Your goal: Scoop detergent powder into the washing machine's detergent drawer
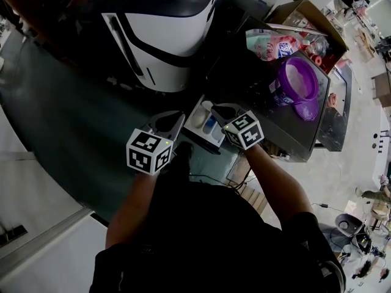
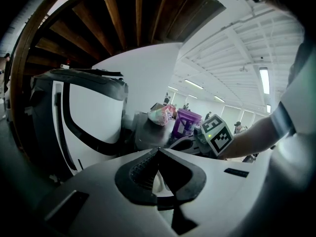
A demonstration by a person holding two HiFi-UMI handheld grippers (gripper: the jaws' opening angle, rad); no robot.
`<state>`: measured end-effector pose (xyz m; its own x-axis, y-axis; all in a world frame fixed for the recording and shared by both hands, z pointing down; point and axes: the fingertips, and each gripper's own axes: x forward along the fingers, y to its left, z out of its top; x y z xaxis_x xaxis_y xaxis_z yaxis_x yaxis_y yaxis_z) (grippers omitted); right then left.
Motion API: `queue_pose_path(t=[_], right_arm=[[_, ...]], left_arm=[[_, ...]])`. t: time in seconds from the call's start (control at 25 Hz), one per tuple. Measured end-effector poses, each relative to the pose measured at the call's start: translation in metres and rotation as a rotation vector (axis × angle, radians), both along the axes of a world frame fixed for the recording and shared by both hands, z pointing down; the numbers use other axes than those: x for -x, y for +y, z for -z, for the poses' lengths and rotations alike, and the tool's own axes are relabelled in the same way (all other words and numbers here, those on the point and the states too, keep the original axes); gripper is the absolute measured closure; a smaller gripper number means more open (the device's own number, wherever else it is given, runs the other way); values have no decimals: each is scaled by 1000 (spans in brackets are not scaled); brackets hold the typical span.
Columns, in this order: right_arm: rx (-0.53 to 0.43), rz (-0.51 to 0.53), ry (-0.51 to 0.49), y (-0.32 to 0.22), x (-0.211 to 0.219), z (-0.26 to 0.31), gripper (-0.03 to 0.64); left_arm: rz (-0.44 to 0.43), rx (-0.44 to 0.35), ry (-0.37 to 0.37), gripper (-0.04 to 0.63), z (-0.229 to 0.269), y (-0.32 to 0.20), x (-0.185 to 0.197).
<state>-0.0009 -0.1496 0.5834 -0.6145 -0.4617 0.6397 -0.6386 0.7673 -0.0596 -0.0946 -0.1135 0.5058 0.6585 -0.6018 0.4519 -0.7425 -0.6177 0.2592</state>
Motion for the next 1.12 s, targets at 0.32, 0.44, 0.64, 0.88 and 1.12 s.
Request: queue_pose_path(t=[0.32,0.44,0.64,0.88,1.12], right_arm=[[-42,35,40,0,1,4,597],[-68,60,69,1,2,3,597],[-91,87,96,3,7,2,597],[-127,122,136,7,8,2,597],[-166,163,184,10,10,0,597]], left_arm=[[-6,1,-3,588,0,-2,-4],[-8,2,-2,588,0,-2,-5],[-9,5,-3,588,-1,-3,-4],[-8,7,-2,588,-1,-1,-5],[-13,9,-1,588,-3,0,-7]])
